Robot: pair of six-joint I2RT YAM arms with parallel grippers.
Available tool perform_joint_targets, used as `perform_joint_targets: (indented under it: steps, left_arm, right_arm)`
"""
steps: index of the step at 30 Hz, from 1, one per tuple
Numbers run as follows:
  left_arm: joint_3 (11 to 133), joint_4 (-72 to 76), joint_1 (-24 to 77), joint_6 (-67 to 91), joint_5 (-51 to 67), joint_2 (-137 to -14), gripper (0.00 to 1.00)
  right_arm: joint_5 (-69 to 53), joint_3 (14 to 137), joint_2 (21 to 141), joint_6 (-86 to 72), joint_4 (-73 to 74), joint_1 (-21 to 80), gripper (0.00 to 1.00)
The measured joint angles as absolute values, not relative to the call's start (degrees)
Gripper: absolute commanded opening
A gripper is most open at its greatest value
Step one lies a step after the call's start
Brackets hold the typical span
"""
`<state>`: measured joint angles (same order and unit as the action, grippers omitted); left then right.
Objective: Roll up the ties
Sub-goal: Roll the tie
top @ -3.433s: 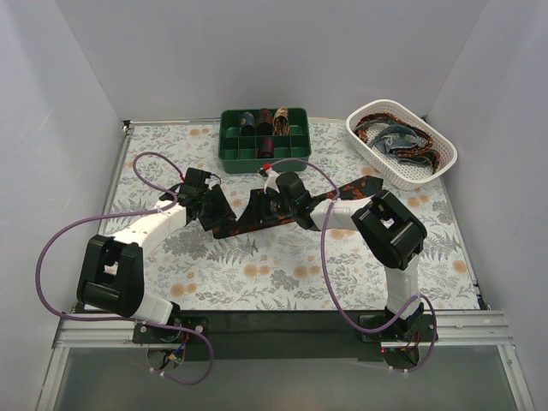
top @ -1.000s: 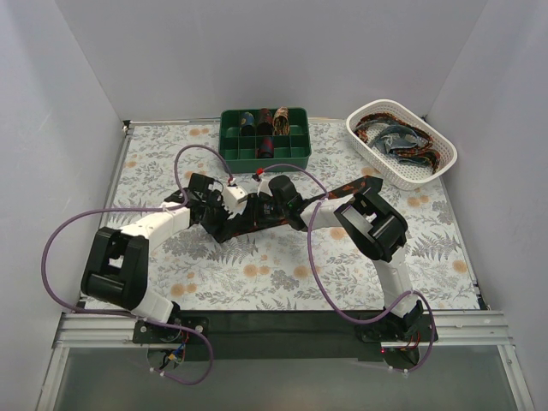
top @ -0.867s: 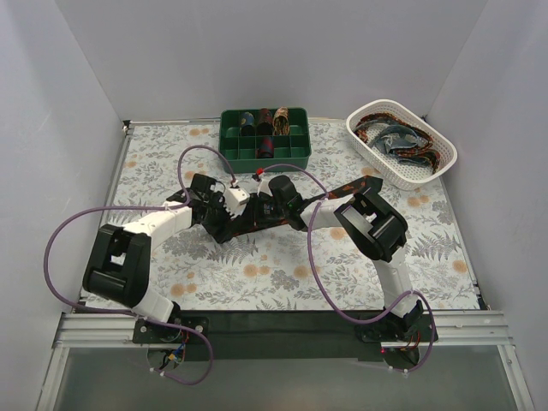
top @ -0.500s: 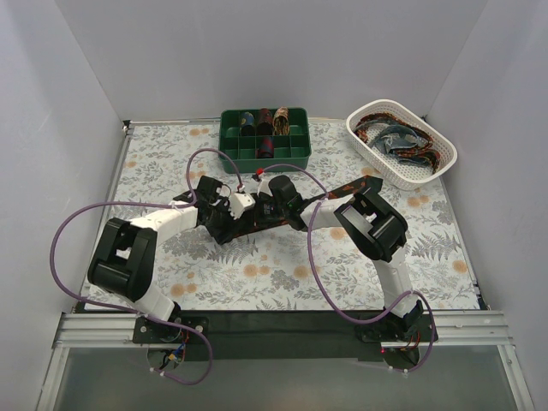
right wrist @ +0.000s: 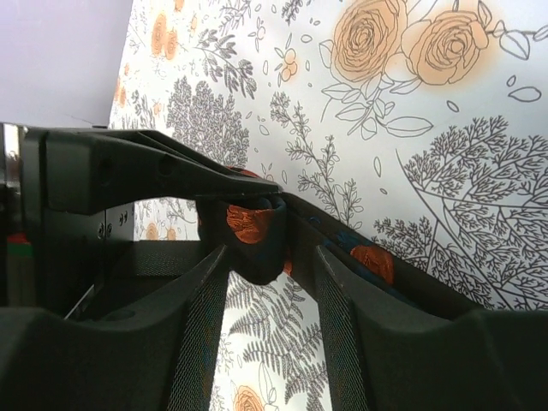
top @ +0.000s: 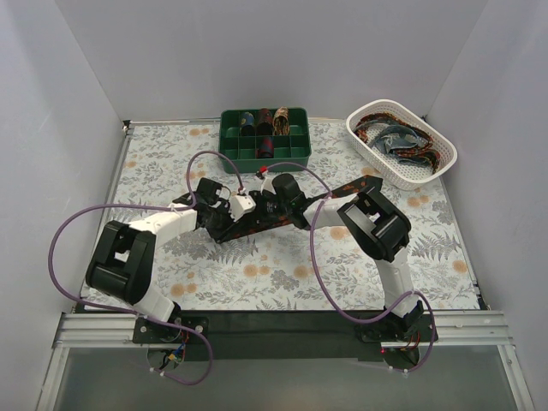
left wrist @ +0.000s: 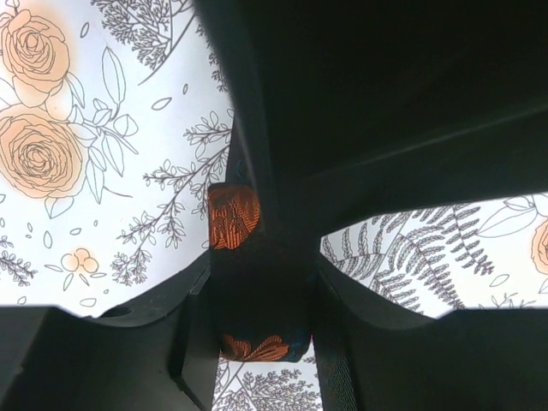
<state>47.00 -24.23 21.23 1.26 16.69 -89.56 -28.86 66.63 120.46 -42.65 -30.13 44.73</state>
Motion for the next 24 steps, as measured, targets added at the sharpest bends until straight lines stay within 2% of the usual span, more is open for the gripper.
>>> perform_joint_targets:
  steps: [14, 24]
  left_arm:
    - [45.5, -23.5, 21.2, -1.0, 17.2, -88.3, 0.36]
    - [45.5, -23.5, 21.2, -1.3, 17.4, -88.3, 0.36]
  right_arm:
    - [-29.6, 66.6, 119.7, -43.4, -30.2, 44.8, 0.4]
    - [-30.2, 66.3, 119.7, -44.5, -30.5, 45.6, 0.18]
